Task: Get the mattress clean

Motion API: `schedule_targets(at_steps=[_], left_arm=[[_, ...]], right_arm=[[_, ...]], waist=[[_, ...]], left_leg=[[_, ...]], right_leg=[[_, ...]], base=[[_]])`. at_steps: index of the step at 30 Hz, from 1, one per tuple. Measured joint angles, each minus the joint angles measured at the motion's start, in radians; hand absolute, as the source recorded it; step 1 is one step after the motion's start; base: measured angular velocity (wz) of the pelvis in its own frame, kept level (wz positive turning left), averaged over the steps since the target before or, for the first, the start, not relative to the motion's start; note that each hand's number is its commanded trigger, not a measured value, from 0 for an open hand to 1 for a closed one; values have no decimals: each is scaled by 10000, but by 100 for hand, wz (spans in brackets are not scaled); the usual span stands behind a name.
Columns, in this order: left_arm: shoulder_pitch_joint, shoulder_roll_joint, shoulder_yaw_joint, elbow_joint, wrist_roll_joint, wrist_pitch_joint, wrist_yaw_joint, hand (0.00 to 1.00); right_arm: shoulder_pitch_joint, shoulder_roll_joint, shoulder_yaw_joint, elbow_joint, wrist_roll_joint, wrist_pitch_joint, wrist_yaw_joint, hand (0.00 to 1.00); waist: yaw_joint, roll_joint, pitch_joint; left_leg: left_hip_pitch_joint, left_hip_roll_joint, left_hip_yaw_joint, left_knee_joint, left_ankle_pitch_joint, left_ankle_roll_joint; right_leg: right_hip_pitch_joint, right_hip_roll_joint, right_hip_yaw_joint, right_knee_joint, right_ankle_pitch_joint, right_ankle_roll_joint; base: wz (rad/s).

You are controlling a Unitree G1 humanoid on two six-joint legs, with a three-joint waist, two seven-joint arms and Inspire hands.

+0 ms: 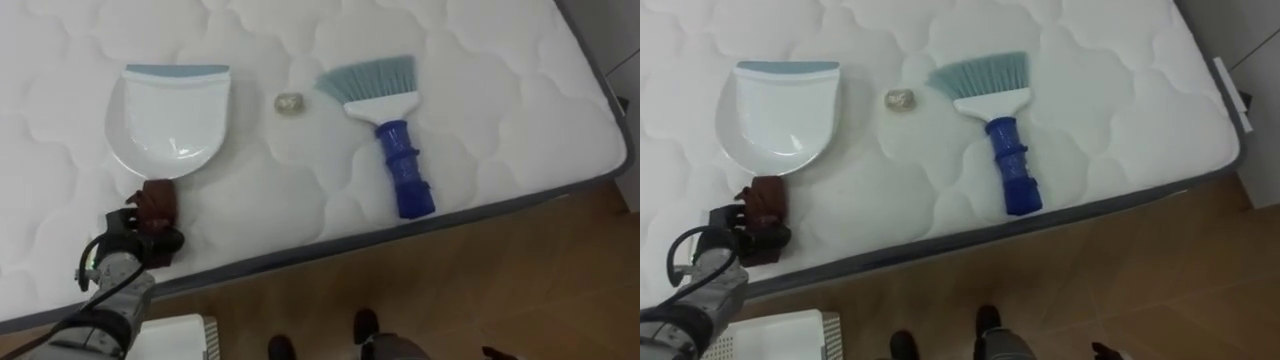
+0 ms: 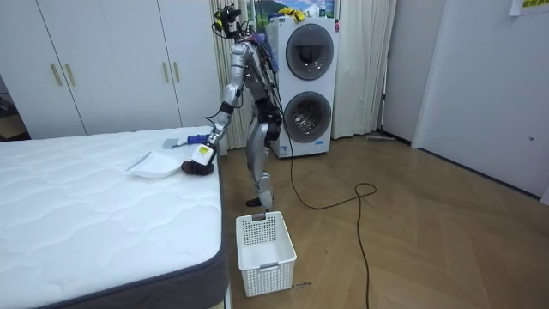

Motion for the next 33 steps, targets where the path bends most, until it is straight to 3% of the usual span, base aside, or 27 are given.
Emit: schedule_targets(at_steps=[5,13,19,23,30,33], left_arm=[[2,118,-136,-31,835,54,8,100],[-176,735,-380,-505,3523,-62,138,100],[-51,790,-401,-617,4546,-239,643,100],[312,821,-651,-1141,4879,-276,1120,100],[1050,894,-935,-1687,4972,-911,1531,100],[1321,964,-931,-1695,5050,-985,1722,100]], right_arm=[[-21,-8,-347,16,1340,-97,5,0],[-520,-257,-2430,50,3652,-470,-19,0],[-833,-302,-3207,-400,5132,-793,-503,0],[-1295,-494,-3300,-455,5272,-1025,-889,0],[-1721,-572,-3561,-1373,5010,-1567,-2119,0],[-1794,-616,-3555,-2259,4559,-1808,-2718,0]], waist=[[22,52,-22],[32,297,-15],[129,338,-31],[108,393,-66],[343,364,-86],[404,353,-93]], left_leg=[[-45,19,3,168,-1,0],[-248,23,-54,428,-57,75],[-242,20,-37,448,-52,81],[-237,10,-32,478,-37,104],[-60,26,109,308,-35,104],[32,19,266,220,-35,103]], right_leg=[[29,7,-15,29,1,0],[-35,-100,-249,191,-7,7],[-51,-110,-210,210,5,-1],[-48,-149,-239,217,13,6],[11,-130,-137,198,20,10],[-9,-91,9,187,21,15]], base=[[0],[7],[1],[0],[-5],[-15]])
